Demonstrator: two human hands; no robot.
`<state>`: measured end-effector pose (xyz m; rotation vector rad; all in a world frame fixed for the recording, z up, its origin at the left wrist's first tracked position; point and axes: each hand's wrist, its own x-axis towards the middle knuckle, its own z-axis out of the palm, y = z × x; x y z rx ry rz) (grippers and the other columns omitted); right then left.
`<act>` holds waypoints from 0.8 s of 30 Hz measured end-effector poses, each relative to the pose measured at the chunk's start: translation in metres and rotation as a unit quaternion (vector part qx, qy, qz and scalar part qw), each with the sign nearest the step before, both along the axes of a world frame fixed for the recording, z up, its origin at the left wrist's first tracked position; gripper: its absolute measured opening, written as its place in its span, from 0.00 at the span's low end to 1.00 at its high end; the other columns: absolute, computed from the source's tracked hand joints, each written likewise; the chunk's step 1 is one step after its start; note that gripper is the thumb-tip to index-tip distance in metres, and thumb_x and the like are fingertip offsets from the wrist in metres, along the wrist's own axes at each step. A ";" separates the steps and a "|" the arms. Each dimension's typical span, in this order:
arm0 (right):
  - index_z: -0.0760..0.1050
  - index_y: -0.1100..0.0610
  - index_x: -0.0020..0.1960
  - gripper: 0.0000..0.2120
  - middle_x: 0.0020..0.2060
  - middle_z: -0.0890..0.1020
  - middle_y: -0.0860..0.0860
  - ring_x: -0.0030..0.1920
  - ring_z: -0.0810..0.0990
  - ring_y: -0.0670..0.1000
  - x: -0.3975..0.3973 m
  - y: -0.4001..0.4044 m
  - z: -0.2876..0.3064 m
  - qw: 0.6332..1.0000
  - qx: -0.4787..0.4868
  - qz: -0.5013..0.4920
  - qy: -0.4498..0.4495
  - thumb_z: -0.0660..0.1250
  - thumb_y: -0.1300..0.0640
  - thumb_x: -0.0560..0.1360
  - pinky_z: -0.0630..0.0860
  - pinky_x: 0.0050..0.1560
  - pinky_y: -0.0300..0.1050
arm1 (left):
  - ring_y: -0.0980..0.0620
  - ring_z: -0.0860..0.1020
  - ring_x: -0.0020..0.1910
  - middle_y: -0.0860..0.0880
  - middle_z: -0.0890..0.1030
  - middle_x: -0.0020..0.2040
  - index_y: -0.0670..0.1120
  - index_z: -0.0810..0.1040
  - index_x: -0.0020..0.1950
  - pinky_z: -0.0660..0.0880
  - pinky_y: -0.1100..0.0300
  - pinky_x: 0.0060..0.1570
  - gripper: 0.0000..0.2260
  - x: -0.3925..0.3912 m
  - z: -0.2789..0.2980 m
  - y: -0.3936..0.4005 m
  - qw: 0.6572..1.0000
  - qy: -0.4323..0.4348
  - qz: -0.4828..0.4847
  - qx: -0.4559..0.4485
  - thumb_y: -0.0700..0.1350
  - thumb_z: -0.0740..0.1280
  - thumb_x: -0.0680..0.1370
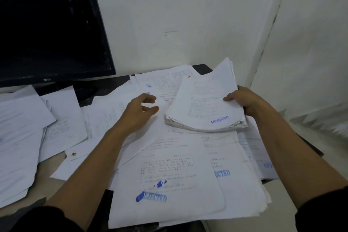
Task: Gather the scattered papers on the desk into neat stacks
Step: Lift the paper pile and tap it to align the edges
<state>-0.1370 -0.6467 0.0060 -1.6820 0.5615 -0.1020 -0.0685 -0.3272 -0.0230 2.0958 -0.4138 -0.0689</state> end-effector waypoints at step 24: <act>0.72 0.59 0.64 0.21 0.52 0.82 0.54 0.47 0.83 0.54 -0.014 0.116 0.104 0.937 0.084 -0.135 -0.310 0.63 0.71 0.72 0.82 0.47 0.49 | 0.53 0.53 0.77 0.52 0.58 0.78 0.54 0.62 0.75 0.43 0.45 0.75 0.32 -0.066 -0.044 0.074 0.962 -0.104 0.004 0.251 0.68 0.60 0.75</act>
